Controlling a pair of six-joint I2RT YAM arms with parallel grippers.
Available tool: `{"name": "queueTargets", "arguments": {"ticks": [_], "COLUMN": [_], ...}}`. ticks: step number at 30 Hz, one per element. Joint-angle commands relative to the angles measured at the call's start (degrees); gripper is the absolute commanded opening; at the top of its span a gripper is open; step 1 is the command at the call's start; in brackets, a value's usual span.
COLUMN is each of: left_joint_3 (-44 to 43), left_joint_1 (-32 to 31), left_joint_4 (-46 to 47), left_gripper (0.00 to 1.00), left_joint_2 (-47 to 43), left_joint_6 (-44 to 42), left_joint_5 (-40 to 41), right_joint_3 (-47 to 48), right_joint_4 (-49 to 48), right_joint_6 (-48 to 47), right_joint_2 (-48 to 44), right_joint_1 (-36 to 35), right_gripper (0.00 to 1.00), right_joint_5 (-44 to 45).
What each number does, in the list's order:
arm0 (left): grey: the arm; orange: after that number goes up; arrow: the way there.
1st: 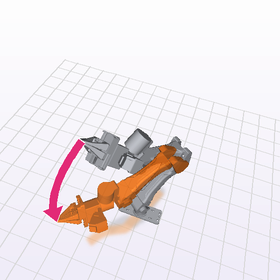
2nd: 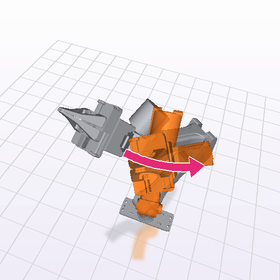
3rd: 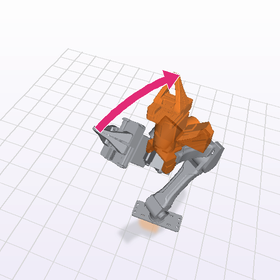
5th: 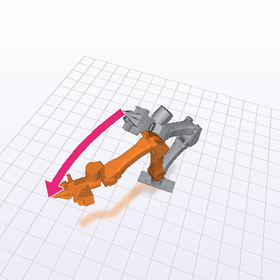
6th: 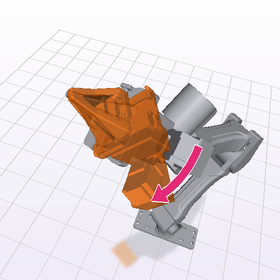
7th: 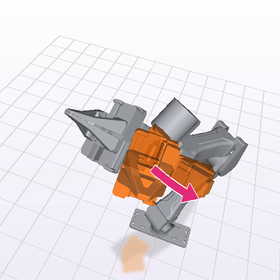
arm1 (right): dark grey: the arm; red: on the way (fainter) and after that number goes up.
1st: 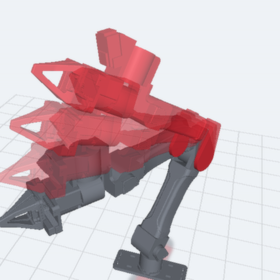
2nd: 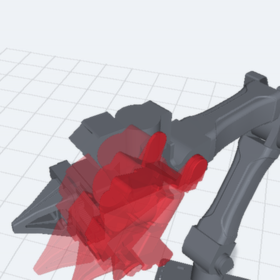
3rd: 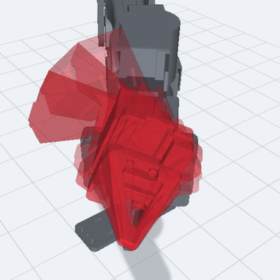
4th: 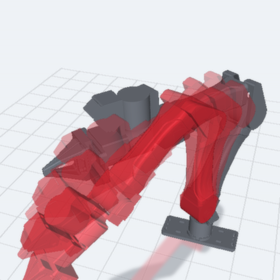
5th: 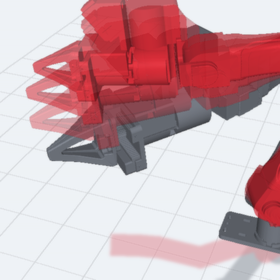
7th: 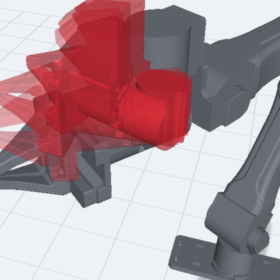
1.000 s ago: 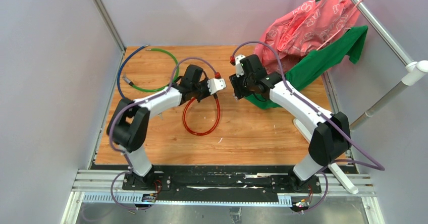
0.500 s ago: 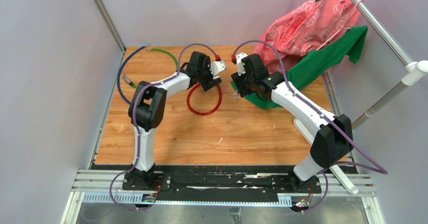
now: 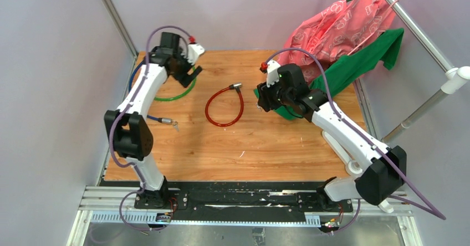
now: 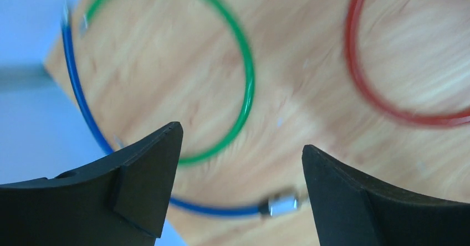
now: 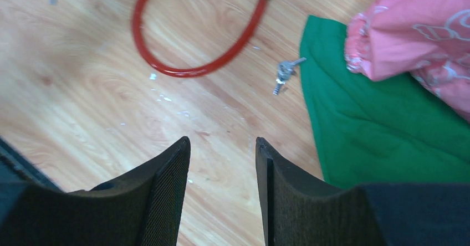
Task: Lock with the key
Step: Pick up the lock from the center of the board.
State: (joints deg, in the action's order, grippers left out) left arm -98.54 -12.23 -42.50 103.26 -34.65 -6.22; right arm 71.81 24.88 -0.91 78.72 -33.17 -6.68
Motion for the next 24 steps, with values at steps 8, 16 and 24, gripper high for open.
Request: {"name": "queueTargets", "arguments": {"ticks": [8,16,24], "left_joint_3": [4.3,10.6,11.0], "left_joint_1": [20.3,27.2,31.3], "left_joint_4": [-9.5,5.1,8.6], "left_gripper": [0.86,0.89,0.84], "left_joint_2": [0.3,4.3,14.2], "left_joint_6": [27.2,42.2,49.9], "left_joint_5": [20.7,30.4,22.9], "right_joint_3": [-4.8,-3.9,-4.8], "right_joint_4": [-2.7,0.1,0.5], "right_joint_6": [8.3,11.8,13.5], "right_joint_2": [-5.0,-4.8,-4.2], "right_joint_1": [-2.4,-6.1,-8.4], "right_gripper": [0.49,0.49,0.49], "right_joint_5": [-9.0,-4.3,1.1]}}
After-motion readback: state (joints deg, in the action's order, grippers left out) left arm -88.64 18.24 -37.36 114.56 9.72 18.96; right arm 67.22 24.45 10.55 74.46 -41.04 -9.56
